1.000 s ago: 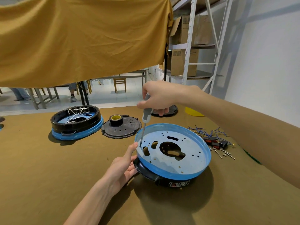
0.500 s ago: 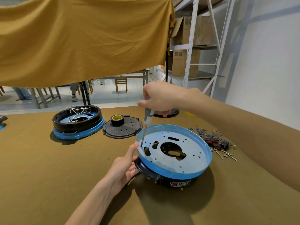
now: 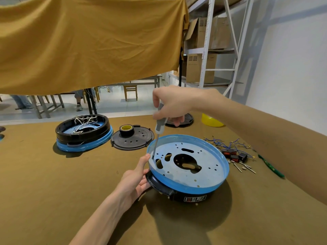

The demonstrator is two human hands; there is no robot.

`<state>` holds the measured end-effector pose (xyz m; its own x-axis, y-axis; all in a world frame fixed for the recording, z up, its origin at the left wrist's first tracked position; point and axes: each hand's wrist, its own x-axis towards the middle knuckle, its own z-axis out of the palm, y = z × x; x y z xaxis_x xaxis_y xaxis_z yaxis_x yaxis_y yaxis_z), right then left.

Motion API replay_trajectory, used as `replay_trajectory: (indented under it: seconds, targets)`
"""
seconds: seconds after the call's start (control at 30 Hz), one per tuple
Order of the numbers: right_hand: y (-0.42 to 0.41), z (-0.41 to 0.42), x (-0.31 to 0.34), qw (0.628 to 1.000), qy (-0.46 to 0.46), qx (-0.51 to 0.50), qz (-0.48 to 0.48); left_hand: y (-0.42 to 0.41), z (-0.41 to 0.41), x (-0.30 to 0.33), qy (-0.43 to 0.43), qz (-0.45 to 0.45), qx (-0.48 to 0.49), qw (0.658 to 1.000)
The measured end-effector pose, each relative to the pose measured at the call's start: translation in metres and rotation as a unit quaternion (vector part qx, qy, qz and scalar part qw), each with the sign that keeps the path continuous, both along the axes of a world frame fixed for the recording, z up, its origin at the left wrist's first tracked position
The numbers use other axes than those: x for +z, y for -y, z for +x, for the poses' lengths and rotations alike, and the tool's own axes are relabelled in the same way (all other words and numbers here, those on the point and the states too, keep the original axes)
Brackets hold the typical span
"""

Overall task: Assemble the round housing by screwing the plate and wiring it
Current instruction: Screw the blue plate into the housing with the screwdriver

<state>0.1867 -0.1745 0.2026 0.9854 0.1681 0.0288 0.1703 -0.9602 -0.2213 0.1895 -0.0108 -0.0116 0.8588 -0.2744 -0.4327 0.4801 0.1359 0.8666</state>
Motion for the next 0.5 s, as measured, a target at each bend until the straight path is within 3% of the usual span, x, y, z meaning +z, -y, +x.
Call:
replay_trajectory:
  seconds: [0.07, 0.2, 0.37, 0.5]
  targets:
    - [-0.001, 0.002, -0.003, 0.999, 0.025, -0.009, -0.036, 0.000, 0.001, 0.000, 0.001, 0.001, 0.001, 1.000]
    - [0.006, -0.002, 0.008, 0.998, -0.055, 0.011, 0.026, 0.000, 0.003, -0.002, -0.005, -0.002, 0.001, 1.000]
    - [0.004, 0.004, -0.002, 1.000, 0.009, 0.003, 0.014, -0.001, 0.003, -0.003, 0.004, -0.004, -0.010, 1.000]
    - [0.007, 0.002, 0.004, 0.998, -0.035, 0.024, 0.056, 0.002, 0.002, -0.005, 0.025, 0.007, -0.015, 1.000]
